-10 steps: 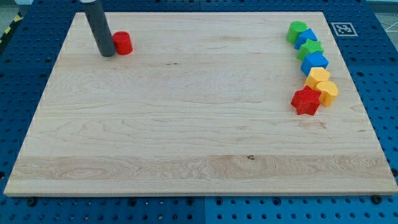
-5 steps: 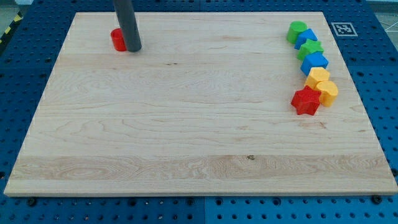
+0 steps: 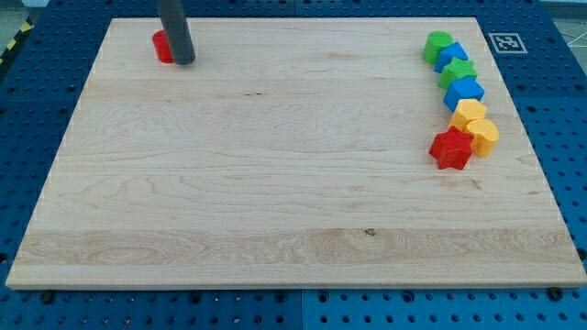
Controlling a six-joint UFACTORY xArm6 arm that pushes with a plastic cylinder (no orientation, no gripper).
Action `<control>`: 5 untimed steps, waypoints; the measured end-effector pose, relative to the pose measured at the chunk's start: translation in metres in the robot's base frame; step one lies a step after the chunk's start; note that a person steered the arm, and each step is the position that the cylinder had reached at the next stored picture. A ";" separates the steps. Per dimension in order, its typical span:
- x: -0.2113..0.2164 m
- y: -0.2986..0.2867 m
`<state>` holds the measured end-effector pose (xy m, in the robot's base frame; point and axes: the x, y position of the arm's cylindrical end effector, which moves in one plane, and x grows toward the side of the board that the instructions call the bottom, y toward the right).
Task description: Move the red circle to the top left
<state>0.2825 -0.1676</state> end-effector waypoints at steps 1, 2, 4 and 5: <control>-0.004 0.000; -0.004 0.000; 0.009 -0.023; -0.007 -0.040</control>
